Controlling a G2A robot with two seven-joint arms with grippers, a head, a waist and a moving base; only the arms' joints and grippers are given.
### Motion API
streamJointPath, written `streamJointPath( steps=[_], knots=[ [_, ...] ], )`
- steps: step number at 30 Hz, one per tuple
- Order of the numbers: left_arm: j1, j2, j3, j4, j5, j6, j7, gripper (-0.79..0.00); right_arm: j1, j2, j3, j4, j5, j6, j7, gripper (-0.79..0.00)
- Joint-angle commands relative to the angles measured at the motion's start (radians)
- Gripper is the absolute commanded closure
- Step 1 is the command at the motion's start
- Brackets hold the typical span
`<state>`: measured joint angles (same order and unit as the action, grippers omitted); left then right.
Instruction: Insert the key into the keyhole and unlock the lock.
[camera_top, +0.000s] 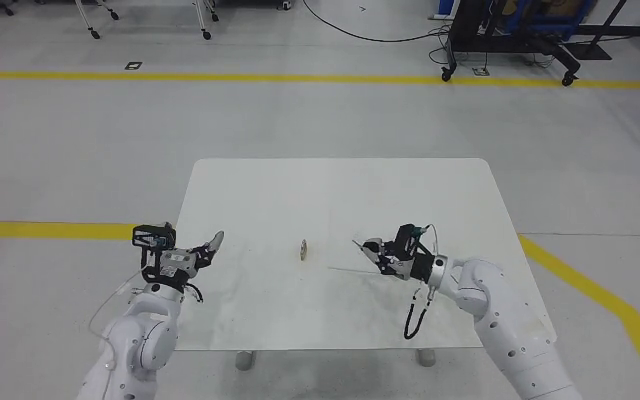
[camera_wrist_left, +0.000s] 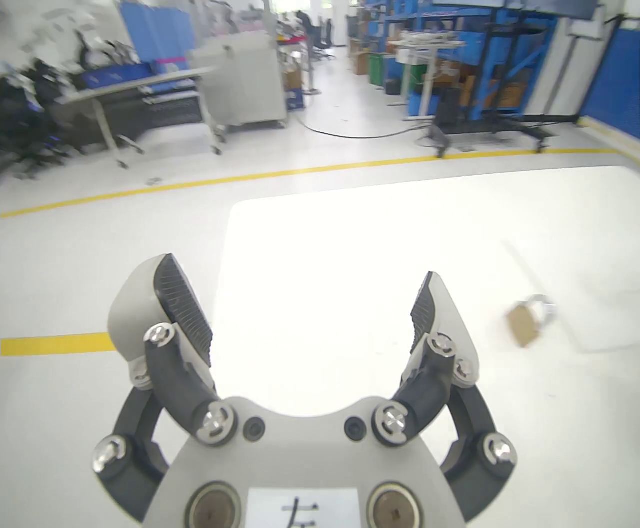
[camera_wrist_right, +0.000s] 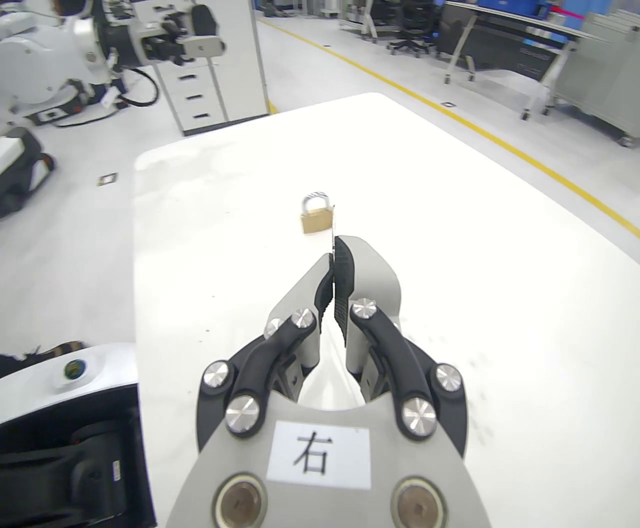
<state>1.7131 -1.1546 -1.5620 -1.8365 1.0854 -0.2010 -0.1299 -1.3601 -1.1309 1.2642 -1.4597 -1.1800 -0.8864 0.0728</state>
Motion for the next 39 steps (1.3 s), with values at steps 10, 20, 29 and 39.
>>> streamJointPath(
  steps=[10, 20, 29, 39],
  knots=[
    [-0.094, 0.008, 0.020, 0.017, -0.286, -0.253, -0.197, -0.785, 0.075, -0.009, -0.051, 0.070, 0.033, -0.032, -0.020, 0.000],
    [-0.198, -0.015, 0.148, 0.142, -0.830, -0.342, -0.199, -0.785, 0.201, -0.028, -0.289, 0.207, 0.439, -0.126, 0.049, 0.000],
    [-0.494, -0.031, 0.314, 0.526, -1.594, -0.396, -0.818, -0.785, 0.372, -0.027, -0.515, 0.316, 1.063, -0.126, 0.346, 0.000],
    [-0.585, -0.024, 0.341, 0.632, -1.602, -0.496, -0.993, -0.674, 0.419, -0.034, -0.542, 0.387, 1.497, -0.126, 0.672, 0.000]
  ],
)
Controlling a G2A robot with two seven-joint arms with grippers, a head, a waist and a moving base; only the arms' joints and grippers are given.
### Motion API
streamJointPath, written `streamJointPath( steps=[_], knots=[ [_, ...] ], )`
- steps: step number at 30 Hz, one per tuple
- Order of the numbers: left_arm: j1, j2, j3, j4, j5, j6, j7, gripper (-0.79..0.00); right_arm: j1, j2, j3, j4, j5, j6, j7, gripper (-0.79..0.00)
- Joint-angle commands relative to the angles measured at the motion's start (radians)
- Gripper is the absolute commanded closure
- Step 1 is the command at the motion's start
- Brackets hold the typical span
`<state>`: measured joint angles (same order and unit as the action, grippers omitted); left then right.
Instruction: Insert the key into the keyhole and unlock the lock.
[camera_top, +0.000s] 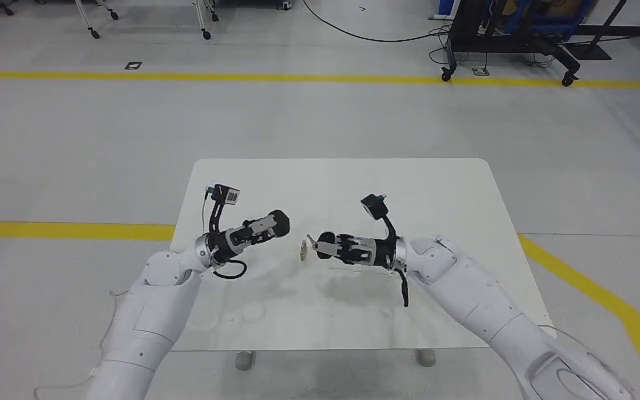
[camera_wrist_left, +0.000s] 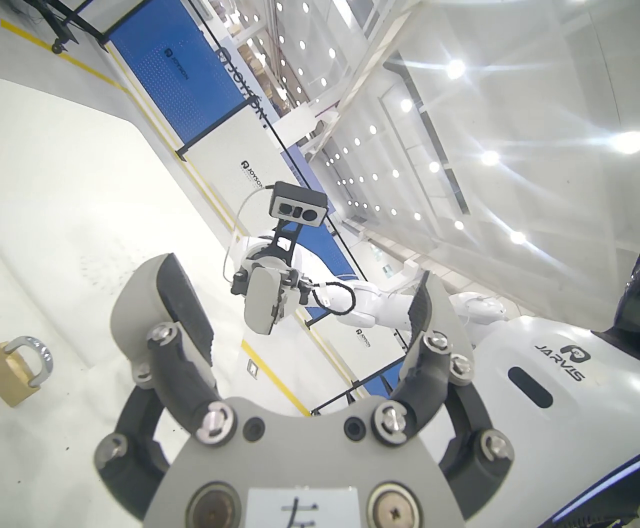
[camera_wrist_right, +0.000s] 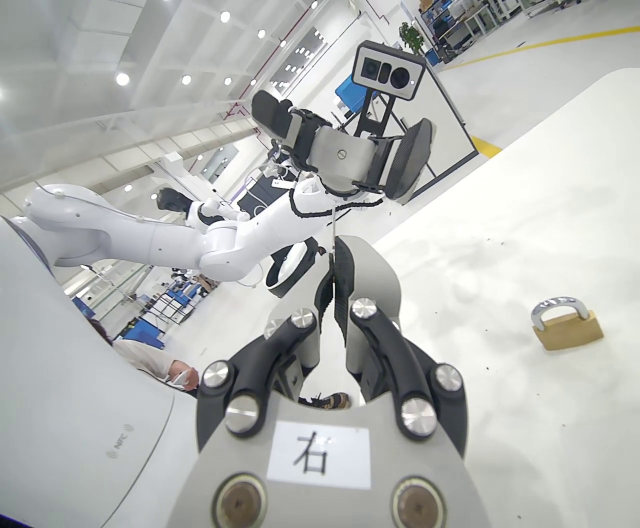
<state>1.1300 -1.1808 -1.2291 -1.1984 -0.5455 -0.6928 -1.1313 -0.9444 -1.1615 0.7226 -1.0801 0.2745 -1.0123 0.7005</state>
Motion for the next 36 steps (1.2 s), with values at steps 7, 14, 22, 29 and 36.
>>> streamJointPath(
  steps=[7, 14, 22, 29, 36],
  knots=[
    [0.000, 0.013, 0.051, -0.023, 0.169, -0.059, 0.063, -0.582, 0.040, -0.033, -0.076, 0.055, 0.122, 0.000, 0.107, 0.000],
    [-0.005, 0.021, 0.088, -0.030, 0.223, -0.079, 0.083, -0.434, 0.072, -0.041, -0.134, 0.080, 0.163, 0.000, 0.107, 0.000],
    [-0.011, 0.032, 0.113, -0.030, 0.223, -0.098, 0.102, -0.286, 0.075, -0.037, -0.142, 0.093, 0.189, 0.000, 0.107, 0.000],
    [-0.015, 0.043, 0.128, -0.033, 0.221, -0.111, 0.115, -0.148, 0.070, -0.032, -0.134, 0.088, 0.199, 0.000, 0.107, 0.000],
    [-0.020, 0.054, 0.145, -0.035, 0.217, -0.118, 0.122, -0.169, 0.064, -0.029, -0.124, 0.090, 0.196, 0.000, 0.107, 0.000]
  ],
)
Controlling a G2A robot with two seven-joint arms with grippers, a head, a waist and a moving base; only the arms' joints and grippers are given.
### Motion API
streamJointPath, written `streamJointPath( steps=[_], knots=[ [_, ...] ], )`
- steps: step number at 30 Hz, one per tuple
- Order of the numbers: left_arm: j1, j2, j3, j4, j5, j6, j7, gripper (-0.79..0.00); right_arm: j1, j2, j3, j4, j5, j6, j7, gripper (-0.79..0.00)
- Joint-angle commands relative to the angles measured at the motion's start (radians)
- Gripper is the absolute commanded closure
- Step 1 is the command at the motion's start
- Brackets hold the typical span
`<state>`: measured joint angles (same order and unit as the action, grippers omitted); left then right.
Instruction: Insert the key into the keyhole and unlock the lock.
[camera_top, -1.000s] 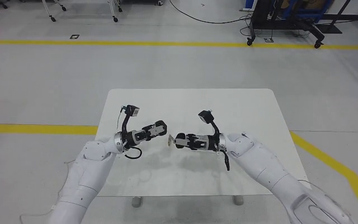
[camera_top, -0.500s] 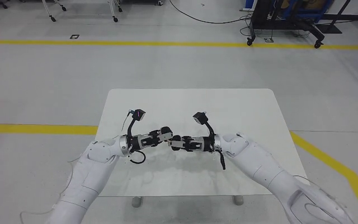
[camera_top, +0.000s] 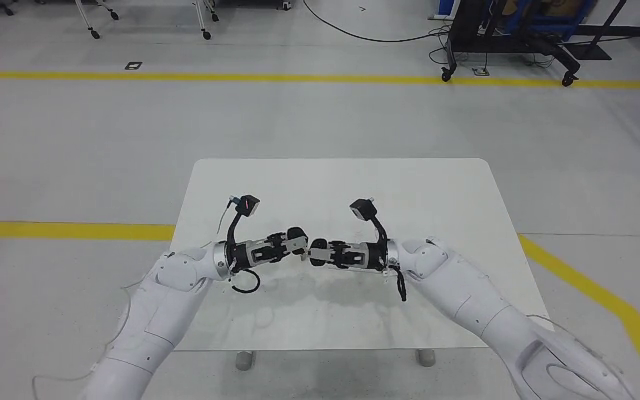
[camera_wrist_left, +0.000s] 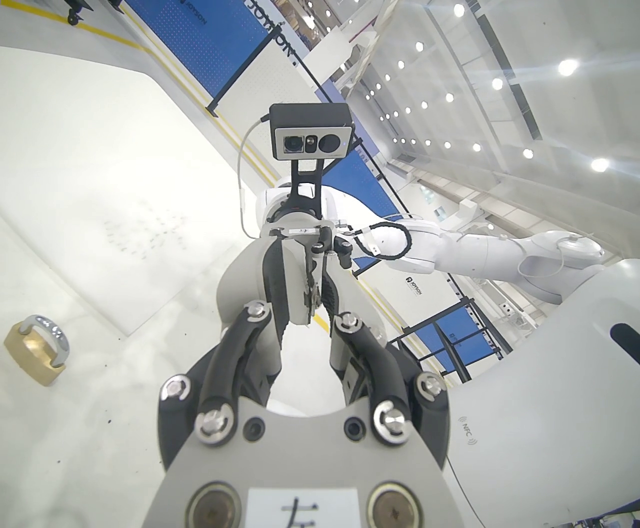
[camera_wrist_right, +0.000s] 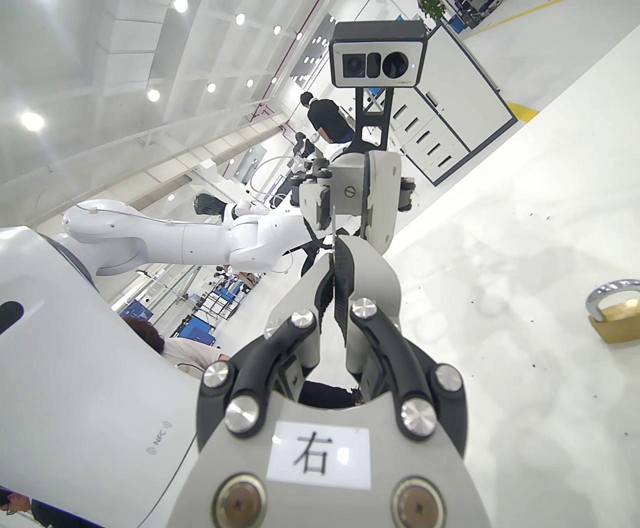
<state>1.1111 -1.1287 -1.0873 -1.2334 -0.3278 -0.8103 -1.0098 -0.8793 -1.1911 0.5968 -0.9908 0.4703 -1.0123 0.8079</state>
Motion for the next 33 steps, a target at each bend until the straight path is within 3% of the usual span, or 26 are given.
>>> streamJointPath(
  steps=[1, 3, 8, 17, 19, 20, 33],
  knots=[
    [-0.002, 0.003, 0.005, -0.001, -0.001, -0.002, 0.002, -0.172, -0.001, 0.001, 0.003, 0.001, 0.000, 0.000, 0.000, 0.000],
    [-0.004, 0.006, 0.011, -0.001, -0.002, -0.004, 0.004, -0.154, -0.003, 0.001, 0.007, 0.001, -0.001, 0.000, 0.000, 0.000],
    [-0.010, 0.013, 0.024, 0.000, -0.001, -0.012, 0.012, 0.000, -0.007, 0.004, 0.014, 0.000, -0.002, 0.000, 0.000, 0.000],
    [-0.021, 0.023, 0.045, 0.007, 0.009, -0.028, 0.028, 0.000, -0.002, 0.005, 0.016, -0.001, -0.002, 0.000, 0.000, 0.000],
    [-0.022, 0.024, 0.046, 0.015, 0.017, -0.035, 0.036, 0.000, -0.004, 0.005, 0.023, -0.003, 0.000, 0.000, 0.000, -0.465],
    [-0.023, 0.023, 0.045, 0.021, 0.021, -0.034, 0.048, 0.000, -0.006, 0.005, 0.028, -0.003, 0.004, 0.000, 0.000, -0.785],
    [-0.001, 0.012, 0.039, 0.016, 0.051, 0.001, 0.243, 0.000, -0.006, 0.005, 0.028, -0.003, 0.004, 0.000, 0.000, -0.785]
  ],
)
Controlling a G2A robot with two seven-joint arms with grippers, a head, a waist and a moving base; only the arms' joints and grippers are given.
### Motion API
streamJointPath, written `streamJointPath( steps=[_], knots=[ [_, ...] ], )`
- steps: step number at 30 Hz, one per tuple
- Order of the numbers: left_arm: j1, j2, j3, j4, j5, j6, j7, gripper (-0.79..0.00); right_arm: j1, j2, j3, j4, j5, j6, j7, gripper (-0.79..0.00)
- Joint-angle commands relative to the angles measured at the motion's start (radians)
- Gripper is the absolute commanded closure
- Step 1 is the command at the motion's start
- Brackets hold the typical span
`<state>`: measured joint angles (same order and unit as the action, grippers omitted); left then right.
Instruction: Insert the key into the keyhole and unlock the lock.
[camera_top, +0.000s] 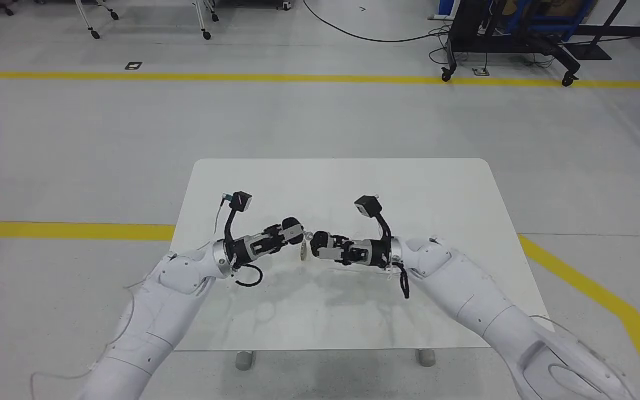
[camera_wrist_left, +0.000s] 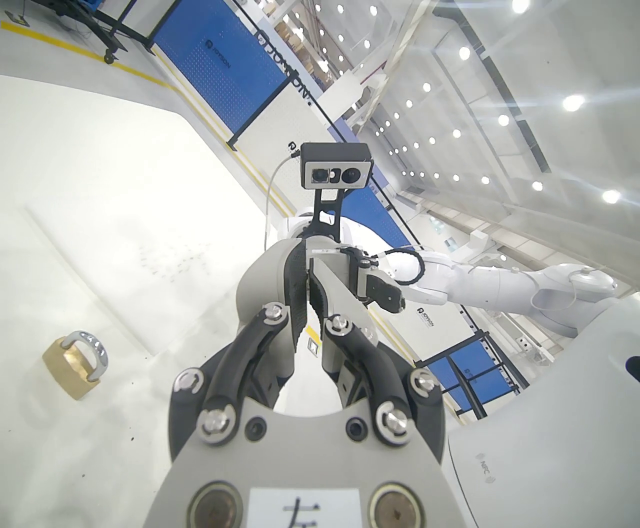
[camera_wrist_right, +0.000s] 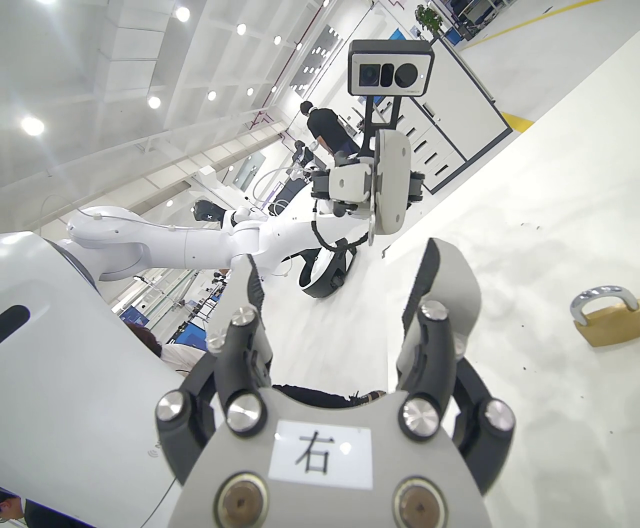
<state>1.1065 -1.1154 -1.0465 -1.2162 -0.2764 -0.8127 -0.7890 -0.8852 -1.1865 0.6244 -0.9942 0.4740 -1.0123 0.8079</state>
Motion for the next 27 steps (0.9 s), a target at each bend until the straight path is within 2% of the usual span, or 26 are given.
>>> streamJointPath(
  steps=[1, 7, 8, 10, 12, 18, 27],
  knots=[
    [0.008, -0.002, -0.004, -0.003, -0.001, 0.006, 0.043, 0.000, 0.000, 0.000, 0.000, 0.000, 0.000, 0.000, 0.000, -0.785],
    [0.039, -0.010, 0.000, -0.040, 0.036, 0.030, 0.149, 0.000, -0.036, -0.002, 0.047, -0.048, -0.077, 0.000, -0.137, -0.785],
    [0.043, -0.011, 0.001, -0.047, 0.038, 0.032, 0.158, 0.000, -0.036, -0.001, 0.061, -0.043, -0.125, 0.000, -0.162, -0.425],
    [0.047, -0.012, 0.007, -0.061, 0.045, 0.027, 0.150, 0.000, -0.045, -0.002, 0.079, -0.051, -0.222, 0.008, -0.229, -0.280],
    [0.051, -0.013, 0.011, -0.071, 0.039, 0.012, 0.141, 0.000, -0.057, -0.004, 0.091, -0.066, -0.280, 0.028, -0.282, -0.203],
    [0.052, -0.013, 0.009, -0.071, 0.022, 0.008, 0.119, 0.000, -0.082, -0.012, 0.109, -0.095, -0.354, 0.049, -0.368, -0.139],
    [0.045, -0.013, 0.002, -0.062, 0.029, 0.005, 0.104, 0.000, -0.097, -0.018, 0.124, -0.092, -0.340, 0.023, -0.368, -0.074]
  ],
)
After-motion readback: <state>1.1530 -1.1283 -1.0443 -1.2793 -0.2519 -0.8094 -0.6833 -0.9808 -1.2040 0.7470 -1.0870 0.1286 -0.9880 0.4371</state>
